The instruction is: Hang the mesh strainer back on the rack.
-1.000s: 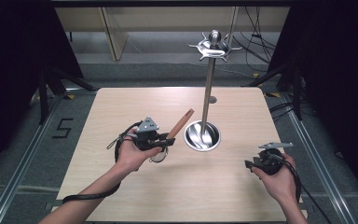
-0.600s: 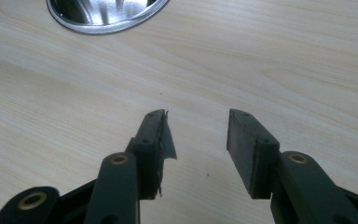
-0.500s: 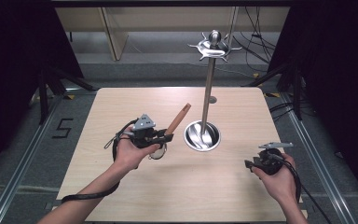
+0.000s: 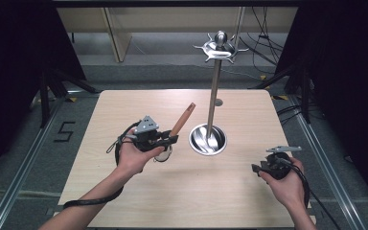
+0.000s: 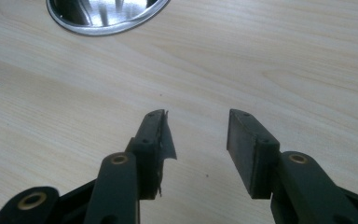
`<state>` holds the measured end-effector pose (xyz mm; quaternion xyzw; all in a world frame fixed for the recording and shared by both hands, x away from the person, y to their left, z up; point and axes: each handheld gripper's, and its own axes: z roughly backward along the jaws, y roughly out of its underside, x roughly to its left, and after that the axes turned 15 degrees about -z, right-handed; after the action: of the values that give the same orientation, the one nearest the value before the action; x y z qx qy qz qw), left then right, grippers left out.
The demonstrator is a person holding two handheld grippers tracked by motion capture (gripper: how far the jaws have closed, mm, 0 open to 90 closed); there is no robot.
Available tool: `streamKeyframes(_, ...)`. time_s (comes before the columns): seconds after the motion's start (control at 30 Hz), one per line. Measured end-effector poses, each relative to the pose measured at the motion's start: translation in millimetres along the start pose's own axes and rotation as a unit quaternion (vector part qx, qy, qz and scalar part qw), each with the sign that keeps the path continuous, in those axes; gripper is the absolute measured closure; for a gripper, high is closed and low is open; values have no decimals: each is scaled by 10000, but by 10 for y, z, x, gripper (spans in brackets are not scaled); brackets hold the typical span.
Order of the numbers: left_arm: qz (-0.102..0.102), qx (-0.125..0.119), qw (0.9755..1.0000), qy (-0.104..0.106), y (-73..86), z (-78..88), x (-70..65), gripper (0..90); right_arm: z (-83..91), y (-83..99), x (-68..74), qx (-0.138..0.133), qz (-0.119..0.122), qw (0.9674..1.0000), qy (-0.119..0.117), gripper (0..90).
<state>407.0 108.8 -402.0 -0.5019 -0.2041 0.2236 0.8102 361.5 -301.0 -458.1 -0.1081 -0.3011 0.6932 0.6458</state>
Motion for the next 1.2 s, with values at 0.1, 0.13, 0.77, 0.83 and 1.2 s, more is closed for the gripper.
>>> streamKeyframes(0.1,-48,-10,10000,-21,-11,2,1,686,-5,-2,-6,1,14,10000,-64,578)
streamKeyframes(0.13,-17,-12,10000,-38,-26,8,-5,686,-5,-3,-7,0,13,10000,-64,578)
streamKeyframes(0.77,46,-342,9993,-125,-164,41,-5,686,-9,0,-14,-44,139,9999,-11,577)
streamKeyframes(0.83,30,-356,9992,-150,-184,49,-5,686,-4,-2,-4,-8,14,10000,-75,578)
streamKeyframes(1.2,53,-511,9985,-191,-271,44,-15,686,-4,-3,13,2,-35,10000,-23,578)
